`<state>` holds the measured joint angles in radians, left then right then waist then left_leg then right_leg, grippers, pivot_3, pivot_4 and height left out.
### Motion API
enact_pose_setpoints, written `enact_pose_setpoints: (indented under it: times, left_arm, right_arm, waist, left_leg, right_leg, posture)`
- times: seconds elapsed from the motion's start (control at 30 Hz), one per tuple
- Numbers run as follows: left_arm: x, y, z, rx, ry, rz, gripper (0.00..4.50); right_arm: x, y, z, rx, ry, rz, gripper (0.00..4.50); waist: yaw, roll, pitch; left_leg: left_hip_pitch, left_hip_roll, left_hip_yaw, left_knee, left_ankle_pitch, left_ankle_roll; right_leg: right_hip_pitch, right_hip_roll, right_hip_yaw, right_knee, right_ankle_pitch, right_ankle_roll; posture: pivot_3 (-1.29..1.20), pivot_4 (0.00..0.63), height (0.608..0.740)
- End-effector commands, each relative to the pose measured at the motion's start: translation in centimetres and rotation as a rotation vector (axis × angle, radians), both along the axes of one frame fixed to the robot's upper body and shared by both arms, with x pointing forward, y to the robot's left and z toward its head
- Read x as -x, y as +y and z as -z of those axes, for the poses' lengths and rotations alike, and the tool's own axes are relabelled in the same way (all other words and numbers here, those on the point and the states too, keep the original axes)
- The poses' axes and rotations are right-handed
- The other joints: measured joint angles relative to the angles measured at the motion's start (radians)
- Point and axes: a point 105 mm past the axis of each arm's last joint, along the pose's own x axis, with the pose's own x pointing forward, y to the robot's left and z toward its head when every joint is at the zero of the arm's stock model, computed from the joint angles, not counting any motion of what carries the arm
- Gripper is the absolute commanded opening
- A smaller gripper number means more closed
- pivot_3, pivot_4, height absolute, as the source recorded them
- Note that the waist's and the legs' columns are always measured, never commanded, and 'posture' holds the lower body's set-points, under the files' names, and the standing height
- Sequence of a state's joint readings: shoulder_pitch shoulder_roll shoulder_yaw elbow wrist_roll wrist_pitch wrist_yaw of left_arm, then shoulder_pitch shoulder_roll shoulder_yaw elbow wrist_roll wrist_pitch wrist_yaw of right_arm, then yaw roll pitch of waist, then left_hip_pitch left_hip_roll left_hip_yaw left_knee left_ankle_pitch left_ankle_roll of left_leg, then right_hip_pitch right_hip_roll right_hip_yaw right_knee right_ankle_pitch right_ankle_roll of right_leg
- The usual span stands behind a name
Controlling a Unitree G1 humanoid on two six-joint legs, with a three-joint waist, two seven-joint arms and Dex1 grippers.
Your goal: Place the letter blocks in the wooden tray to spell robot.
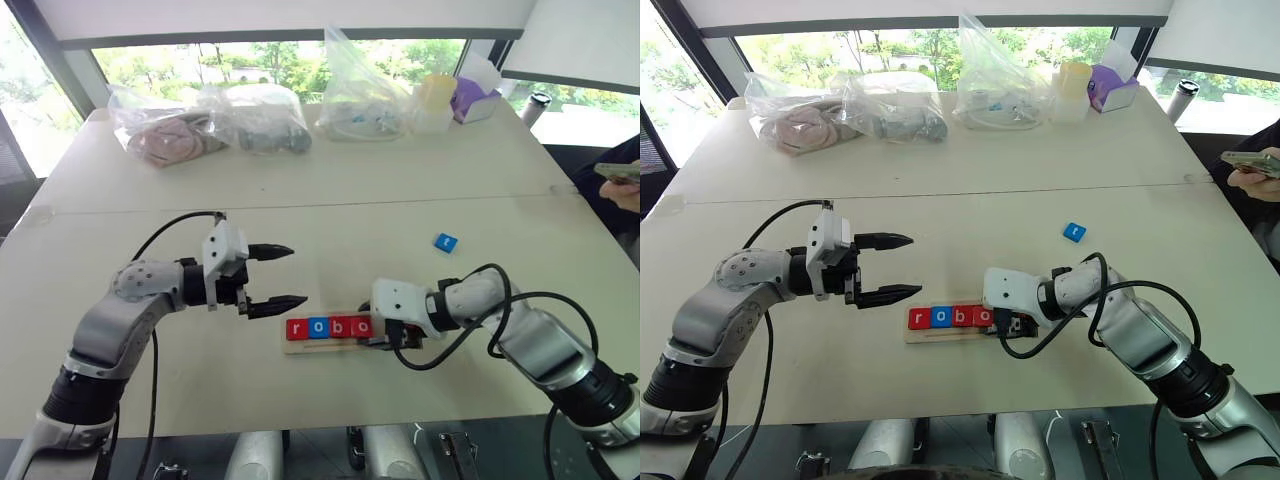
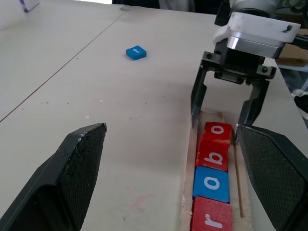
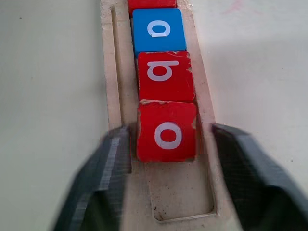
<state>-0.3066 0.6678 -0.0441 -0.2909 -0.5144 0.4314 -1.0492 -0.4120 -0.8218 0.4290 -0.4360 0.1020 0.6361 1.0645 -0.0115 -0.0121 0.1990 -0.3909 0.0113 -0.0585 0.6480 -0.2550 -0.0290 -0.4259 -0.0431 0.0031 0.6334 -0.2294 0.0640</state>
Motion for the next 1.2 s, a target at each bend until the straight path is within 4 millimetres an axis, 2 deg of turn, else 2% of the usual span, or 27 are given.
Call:
enact_pose_setpoints:
  times: [0.03, 0.27, 0.57, 0.8, 0.97, 1.13, 1.2]
  left_arm:
    - [0.3, 0.0, -1.1, 0.017, -0.044, 0.005, 4.50]
    - [0.2, -0.1, -1.1, 0.018, -0.045, 0.006, 4.50]
    - [0.1, -0.3, -1.1, 0.021, -0.047, 0.010, 4.50]
    - [0.2, -0.3, -1.1, 0.021, -0.046, 0.009, 4.50]
    - [0.1, -0.4, -1.2, 0.024, -0.048, 0.007, 4.50]
    - [0.1, -0.4, -1.2, 0.025, -0.048, 0.007, 4.50]
    - [0.1, -0.3, -1.2, 0.024, -0.048, 0.007, 4.50]
  right_arm:
    - [0.0, 0.5, -0.7, -0.008, -0.025, -0.026, 4.44]
    - [-1.0, 0.4, -1.9, -0.045, -0.057, 0.022, 4.44]
    - [-1.2, 0.3, -1.1, -0.019, -0.072, 0.029, 4.44]
    - [-2.0, 0.4, -1.6, -0.031, -0.098, 0.042, 4.44]
    - [-1.7, 0.3, -2.0, -0.024, -0.099, 0.025, 4.44]
    - [-0.2, -1.0, -4.3, -0.036, -0.075, 0.015, 4.44]
    - [-0.5, -1.2, -5.5, -0.076, -0.091, 0.058, 4.44]
  waist:
    - [0.000, 0.000, 0.000]
    - [0.000, 0.000, 0.000]
    - [0.000, 0.000, 0.000]
    - [0.000, 0.000, 0.000]
    - [0.000, 0.000, 0.000]
    - [0.001, 0.000, 0.000]
    - [0.000, 0.000, 0.000]
  left_leg:
    - [0.000, 0.000, 0.000, 0.000, 0.000, 0.000]
    - [0.000, 0.000, 0.000, 0.000, 0.000, 0.000]
    - [0.000, 0.000, 0.000, 0.000, 0.000, 0.000]
    - [0.000, 0.000, 0.000, 0.000, 0.000, 0.000]
    - [0.000, 0.000, 0.000, 0.000, 0.000, 0.000]
    - [0.000, 0.000, 0.000, 0.000, 0.000, 0.000]
    - [0.000, 0.000, 0.000, 0.000, 0.000, 0.000]
  right_leg:
    - [0.000, 0.000, 0.000, 0.000, 0.000, 0.000]
    - [0.000, 0.000, 0.000, 0.000, 0.000, 0.000]
    - [0.000, 0.000, 0.000, 0.000, 0.000, 0.000]
    - [0.000, 0.000, 0.000, 0.000, 0.000, 0.000]
    - [0.000, 0.000, 0.000, 0.000, 0.000, 0.000]
    - [0.000, -0.001, 0.000, 0.000, 0.000, 0.000]
    - [0.000, -0.001, 0.000, 0.000, 0.000, 0.000]
  posture:
    - [0.00, 0.150, 0.740]
    - [0.00, 0.150, 0.740]
    - [0.00, 0.150, 0.740]
    - [0.00, 0.150, 0.740]
    - [0.00, 0.150, 0.740]
    - [0.00, 0.150, 0.740]
    - [0.00, 0.150, 0.740]
